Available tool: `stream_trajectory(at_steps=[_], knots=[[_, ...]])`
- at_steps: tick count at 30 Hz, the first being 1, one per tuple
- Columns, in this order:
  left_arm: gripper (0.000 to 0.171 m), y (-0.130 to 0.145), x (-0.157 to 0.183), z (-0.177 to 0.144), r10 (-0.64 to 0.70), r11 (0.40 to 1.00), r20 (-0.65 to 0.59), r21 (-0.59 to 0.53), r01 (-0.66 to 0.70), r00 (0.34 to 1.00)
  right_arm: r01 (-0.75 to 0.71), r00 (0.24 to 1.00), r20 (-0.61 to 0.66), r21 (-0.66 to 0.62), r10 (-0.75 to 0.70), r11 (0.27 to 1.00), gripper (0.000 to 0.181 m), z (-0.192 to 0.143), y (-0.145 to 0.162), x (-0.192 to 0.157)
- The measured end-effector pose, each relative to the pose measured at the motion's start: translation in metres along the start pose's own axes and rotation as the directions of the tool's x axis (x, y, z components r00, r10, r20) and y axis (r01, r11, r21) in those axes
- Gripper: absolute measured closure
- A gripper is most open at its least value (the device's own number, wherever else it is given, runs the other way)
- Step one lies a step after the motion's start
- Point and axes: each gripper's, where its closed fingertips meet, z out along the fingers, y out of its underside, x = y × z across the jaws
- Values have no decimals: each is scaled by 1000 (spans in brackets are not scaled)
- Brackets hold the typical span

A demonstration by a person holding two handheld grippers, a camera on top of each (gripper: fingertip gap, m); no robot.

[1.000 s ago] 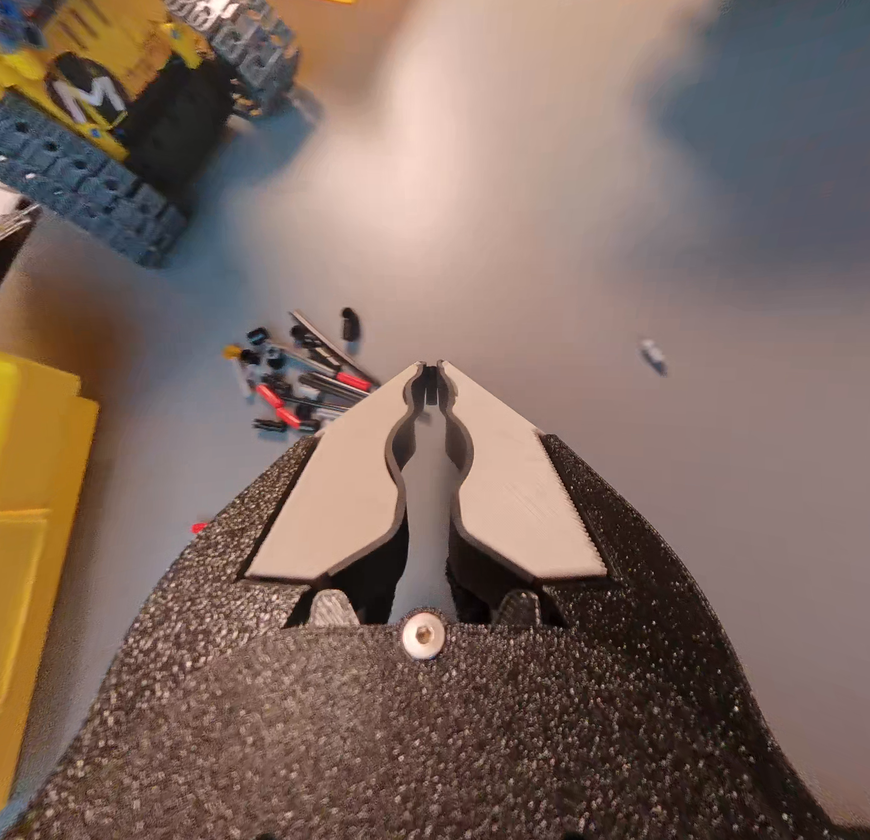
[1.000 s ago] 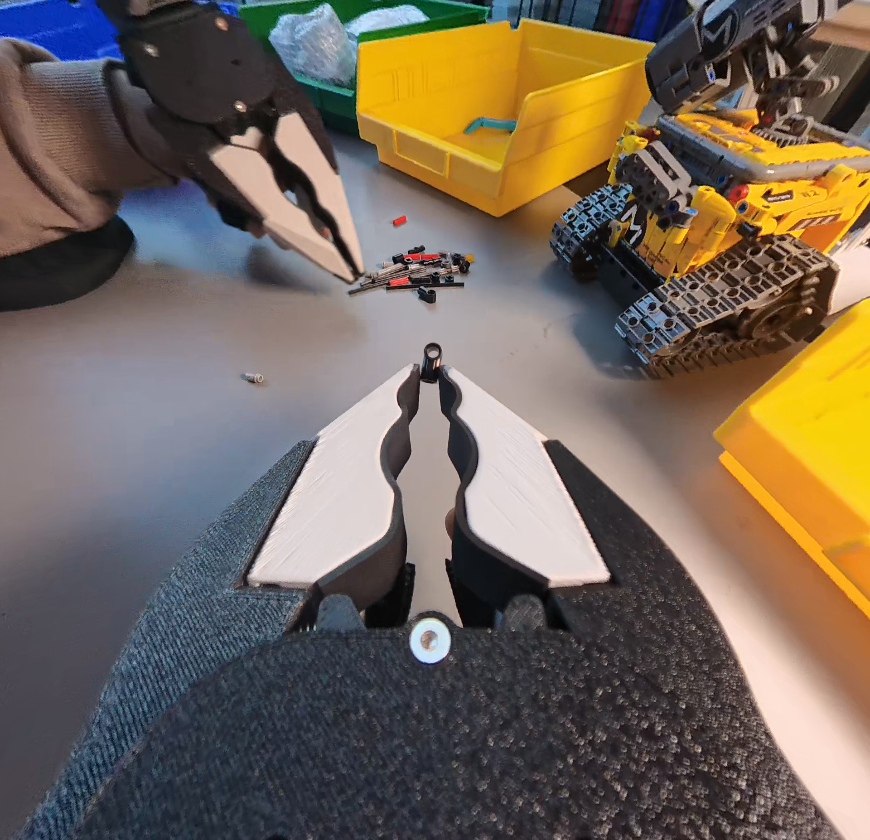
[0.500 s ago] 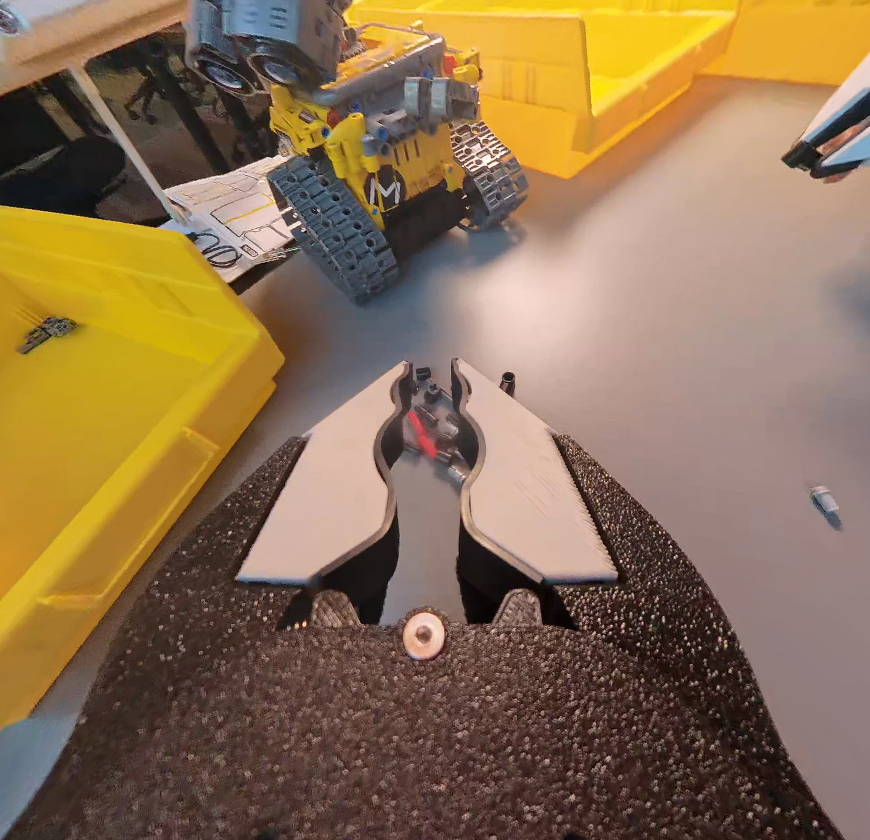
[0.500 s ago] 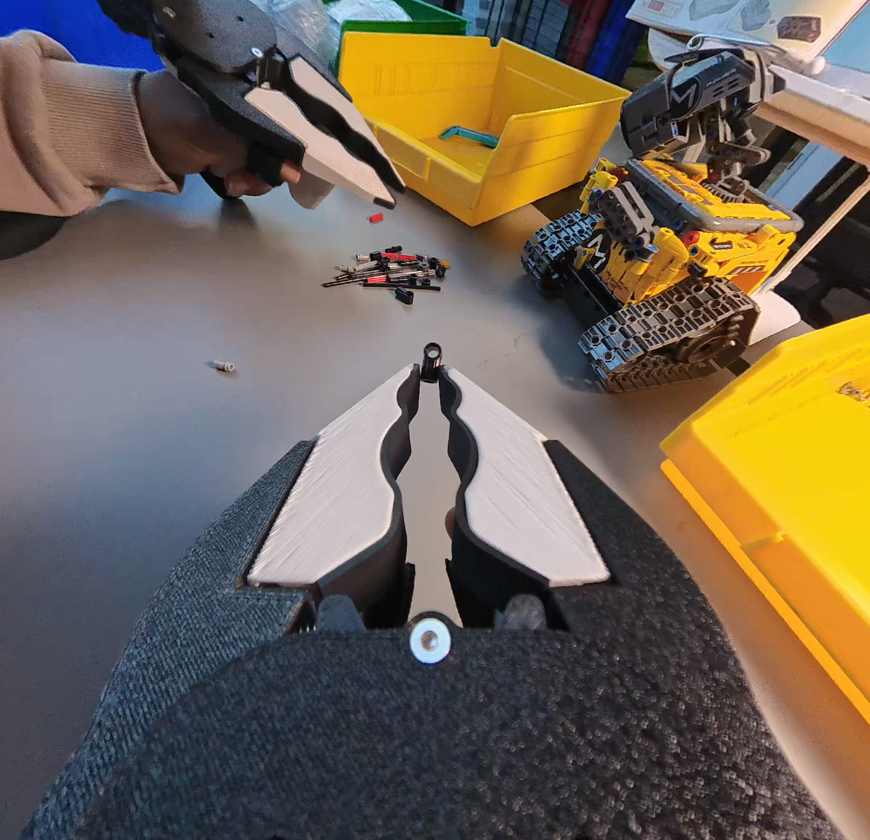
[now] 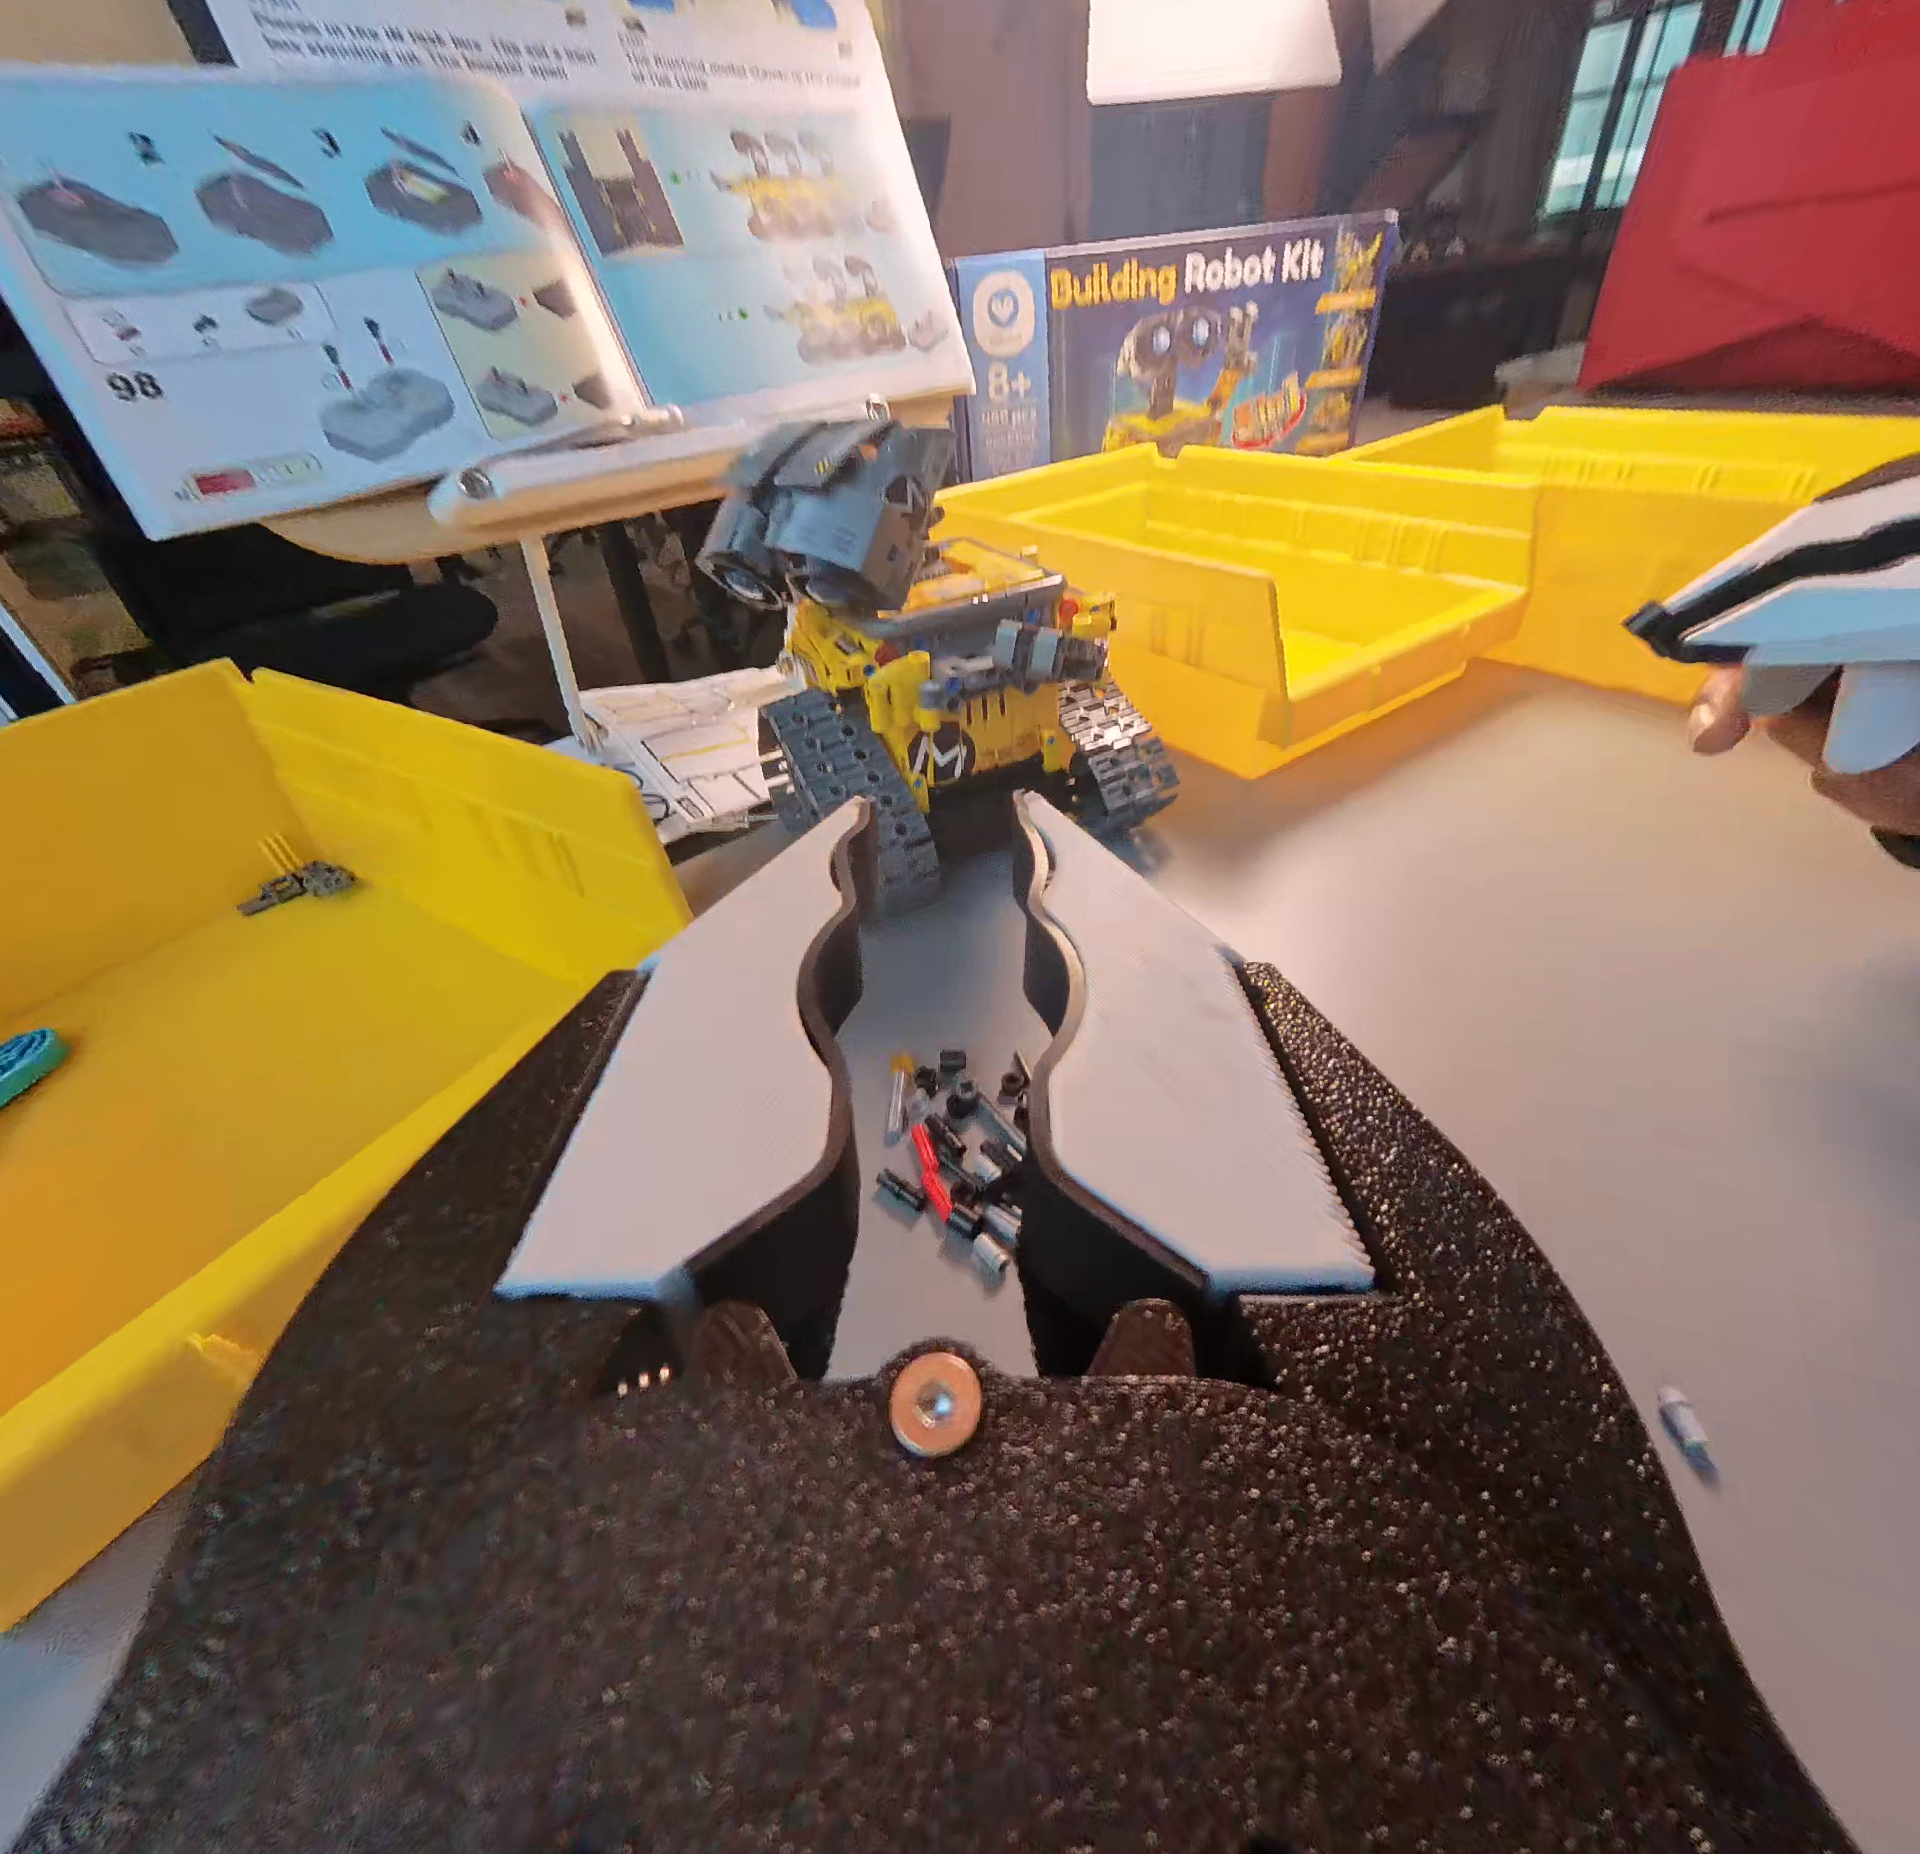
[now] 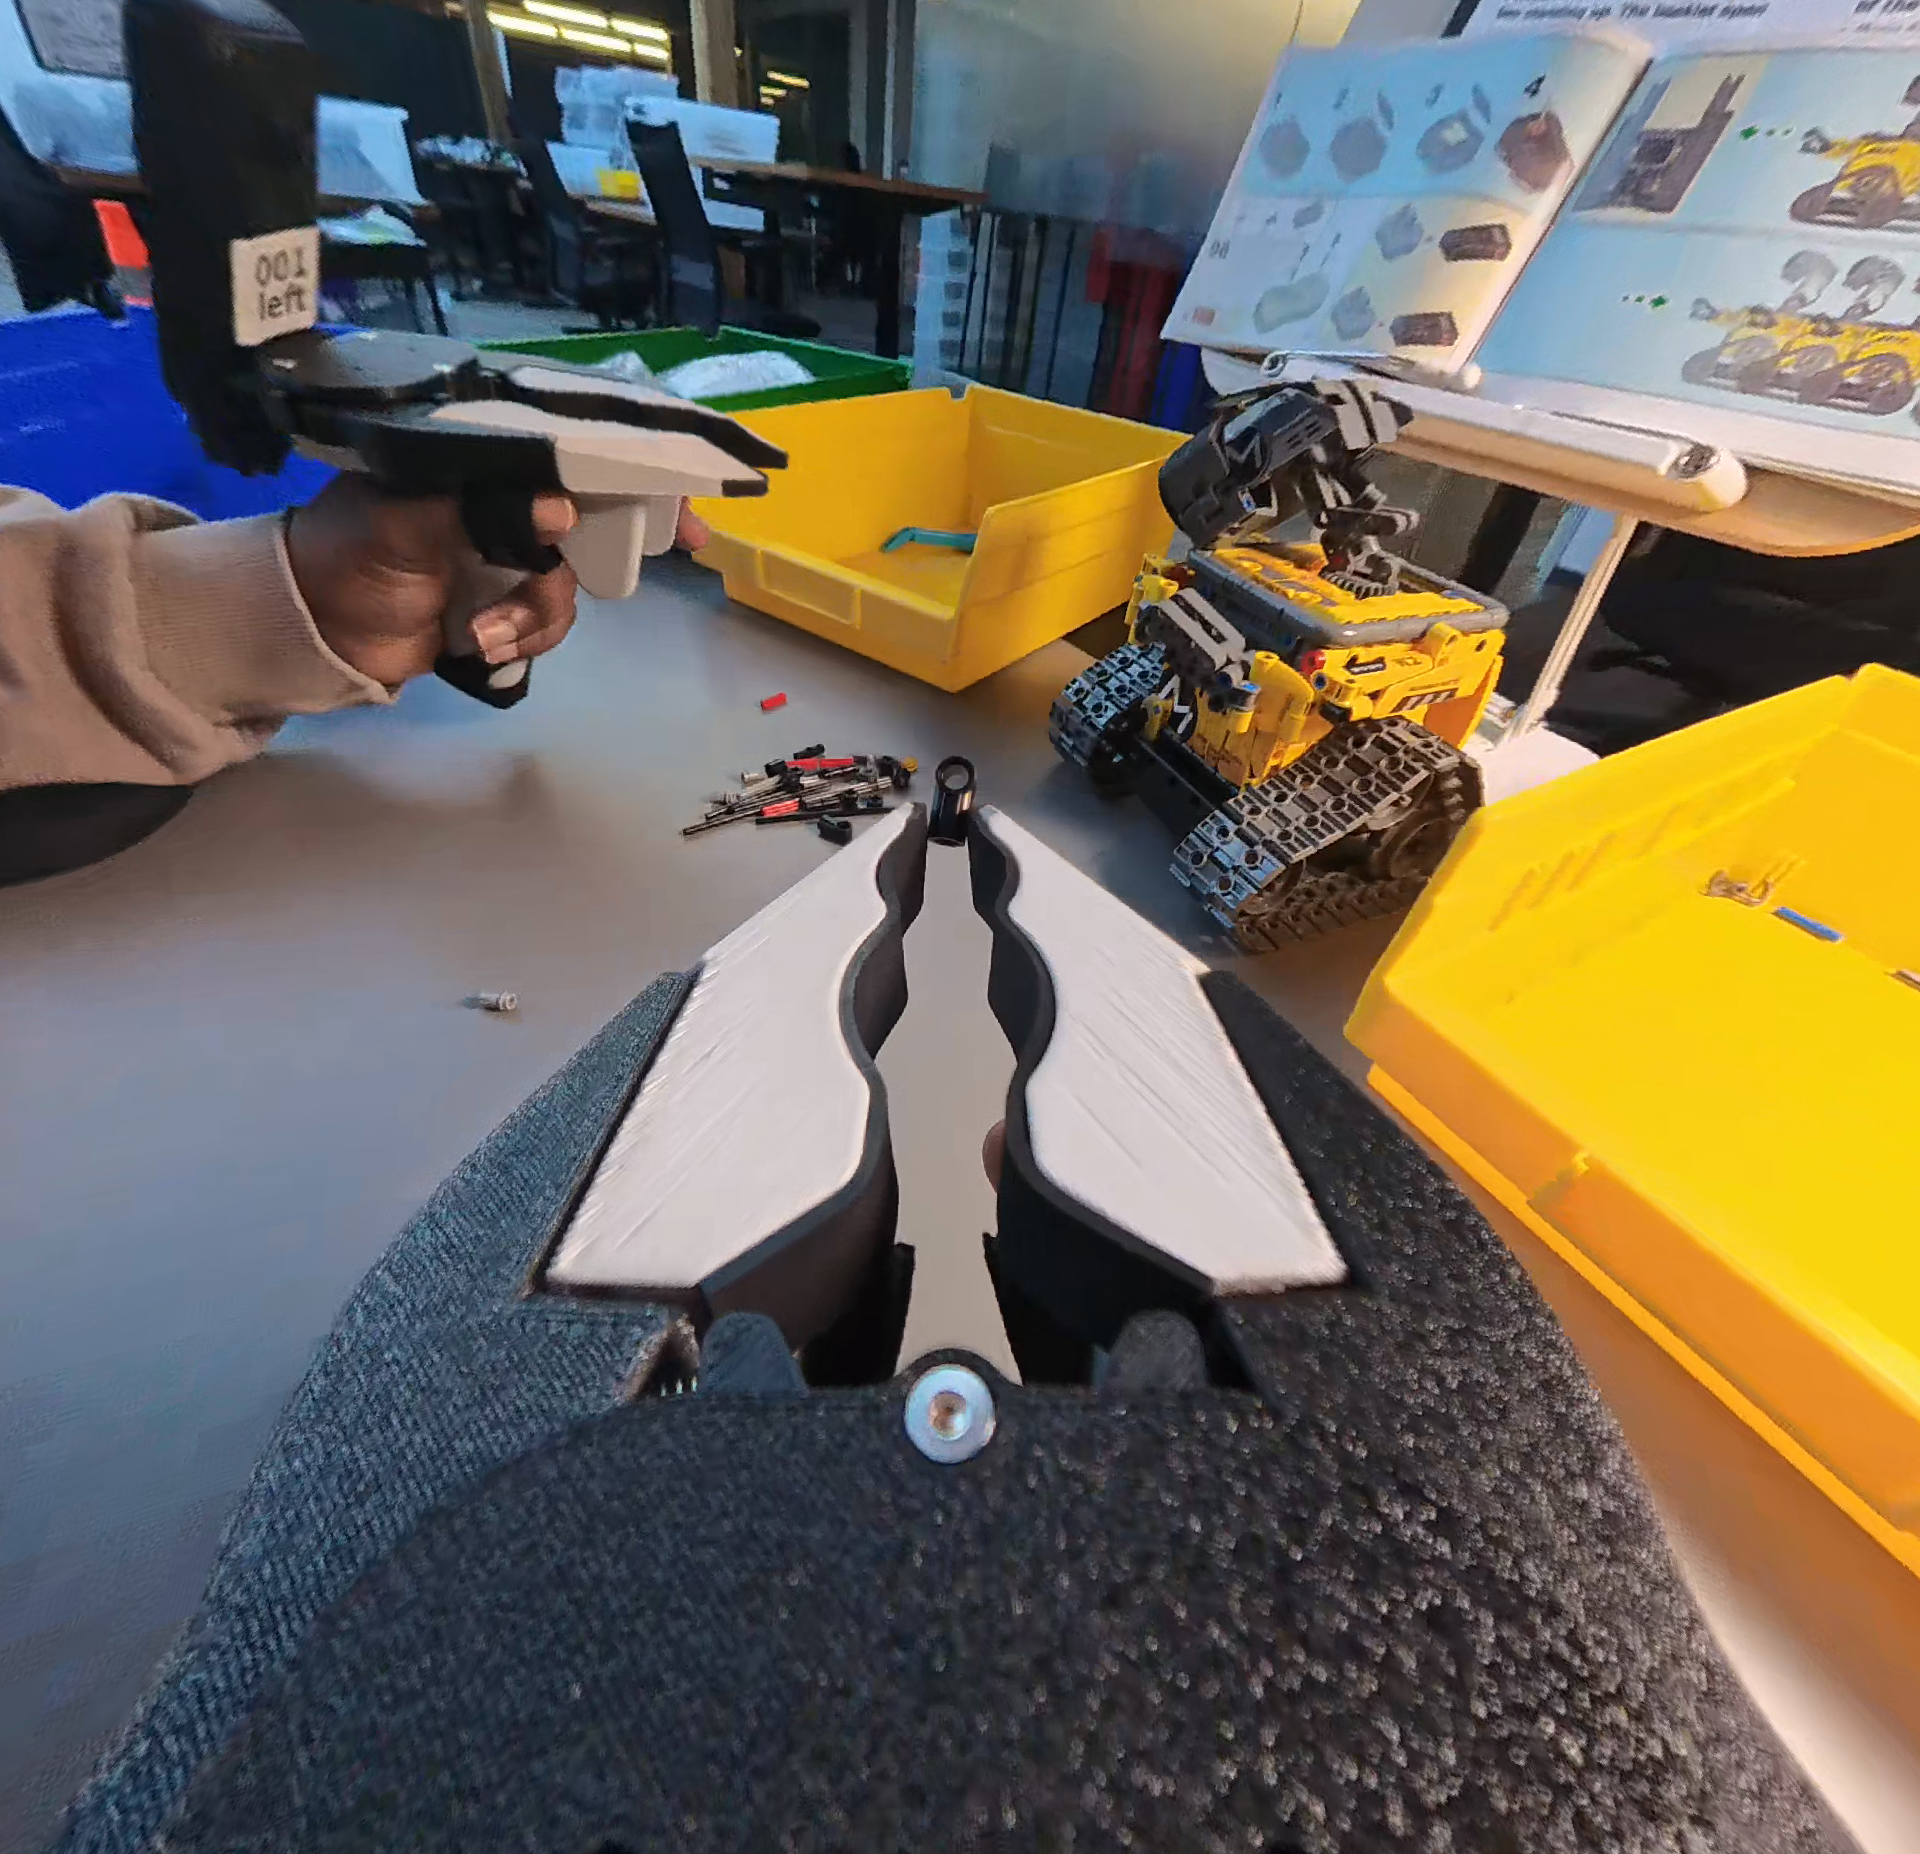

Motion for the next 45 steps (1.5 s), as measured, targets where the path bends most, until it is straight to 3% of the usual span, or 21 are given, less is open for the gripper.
stream_trajectory(at_steps=[5,8,11,13,15,19,25,30,33,37,42,45], knots=[[160,-30,-12,-16,15,991,78,128,-25,997,22,983,-181,12,-20,1000,174,-32,-35,39],[160,-47,-21,-28,0,986,94,164,-16,996,83,903,-422,-15,-81,996,174,-91,-73,103],[160,-52,-30,-34,-62,982,85,184,45,994,22,802,-596,-33,-37,999,174,-158,-93,178],[160,-46,-32,-32,-89,983,65,166,77,994,-74,758,-649,-183,-65,980,174,-184,-62,230],[159,-37,-33,-28,-96,987,44,131,90,994,-229,761,-648,-317,-34,920,173,-195,-8,269],[160,-13,-39,-23,-102,992,50,74,98,994,-385,741,-671,-396,24,834,173,-196,67,313],[161,7,-39,-15,-179,983,32,36,178,983,-426,768,-640,-529,-15,734,173,-166,127,331],[160,15,-36,-10,-183,983,19,8,183,983,-426,773,-634,-547,-24,720,169,-161,134,332],[160,14,-32,-12,-163,987,12,9,163,987,-389,753,-658,-446,0,806,163,-165,98,333],[161,15,-30,-11,-146,989,17,3,146,989,-271,771,-635,-258,49,928,162,-164,17,314],[161,17,-25,-9,-117,993,9,-13,117,993,-46,850,-527,-86,-6,995,163,-141,-78,239],[161,17,-25,-9,-110,994,9,-13,110,994,27,885,-465,-25,-35,999,163,-115,-103,190]])
